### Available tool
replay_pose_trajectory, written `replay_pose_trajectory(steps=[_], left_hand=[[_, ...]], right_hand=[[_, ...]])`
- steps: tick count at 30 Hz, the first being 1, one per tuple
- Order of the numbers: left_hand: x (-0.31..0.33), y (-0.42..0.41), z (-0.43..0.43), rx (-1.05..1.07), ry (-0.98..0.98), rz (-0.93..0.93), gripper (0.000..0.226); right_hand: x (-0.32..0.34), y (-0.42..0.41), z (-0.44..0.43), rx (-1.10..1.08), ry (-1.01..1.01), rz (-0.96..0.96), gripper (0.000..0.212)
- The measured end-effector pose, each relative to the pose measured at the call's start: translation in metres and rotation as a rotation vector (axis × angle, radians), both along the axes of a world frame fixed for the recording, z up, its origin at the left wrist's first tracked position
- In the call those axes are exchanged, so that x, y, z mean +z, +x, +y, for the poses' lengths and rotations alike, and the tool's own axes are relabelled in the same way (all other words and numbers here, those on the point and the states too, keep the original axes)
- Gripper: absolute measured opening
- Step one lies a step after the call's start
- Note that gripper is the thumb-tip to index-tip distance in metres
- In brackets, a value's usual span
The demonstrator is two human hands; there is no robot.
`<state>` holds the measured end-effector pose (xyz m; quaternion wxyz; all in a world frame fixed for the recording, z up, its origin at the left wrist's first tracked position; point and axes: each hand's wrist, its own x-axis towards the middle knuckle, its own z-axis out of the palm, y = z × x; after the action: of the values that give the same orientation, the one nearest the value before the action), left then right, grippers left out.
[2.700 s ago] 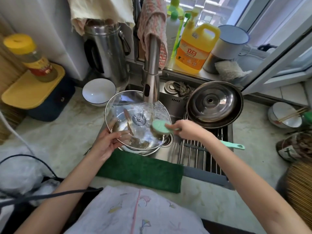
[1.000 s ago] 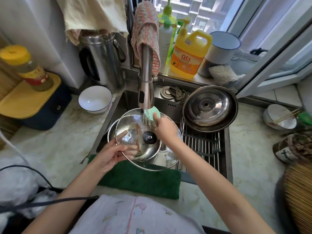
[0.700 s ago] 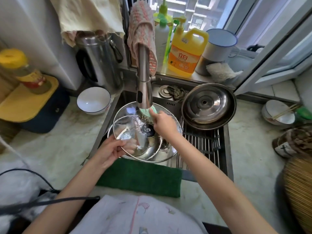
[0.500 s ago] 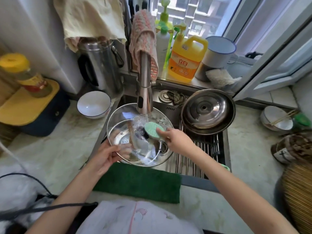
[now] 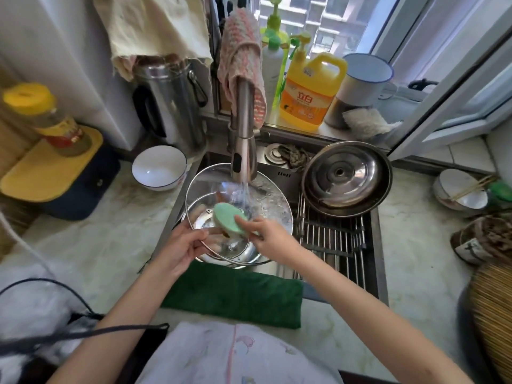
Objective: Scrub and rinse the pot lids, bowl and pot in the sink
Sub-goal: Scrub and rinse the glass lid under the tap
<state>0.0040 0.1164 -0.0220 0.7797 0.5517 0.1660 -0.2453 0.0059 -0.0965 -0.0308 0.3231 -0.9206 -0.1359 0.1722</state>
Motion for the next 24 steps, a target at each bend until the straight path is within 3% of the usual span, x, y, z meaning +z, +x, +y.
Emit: replay_pose_trajectory(steps=[3, 8, 13, 17, 22, 24], left_hand=[[0.0, -0.003, 0.001, 0.042, 0.001, 0.002, 0.053], [0.001, -0.006, 0.014, 0.089, -0.033, -0.006, 0.056], [-0.011, -0.002, 0.02, 0.138, 0.007, 0.024, 0.059], [-0.018, -0.001, 0.026, 0.16, -0.008, 0.041, 0.061], [-0.019, -0.002, 0.03, 0.15, -0.03, -0.019, 0.064], [-0.02, -0.002, 0.028, 0.128, -0.032, -0.025, 0.065]], right_hand=[[-0.004, 0.017, 0.022, 0.07, -0.081, -0.134, 0.051], [-0.014, 0.031, -0.017, -0.232, -0.281, -0.098, 0.053], [0.001, -0.013, 0.018, 0.099, -0.019, 0.079, 0.049], [0.005, -0.001, 0.015, 0.161, -0.104, 0.102, 0.047], [-0.016, 0.016, -0.05, -0.114, -0.432, 0.0, 0.05], [-0.021, 0.022, -0.051, -0.247, -0.421, -0.006, 0.05]])
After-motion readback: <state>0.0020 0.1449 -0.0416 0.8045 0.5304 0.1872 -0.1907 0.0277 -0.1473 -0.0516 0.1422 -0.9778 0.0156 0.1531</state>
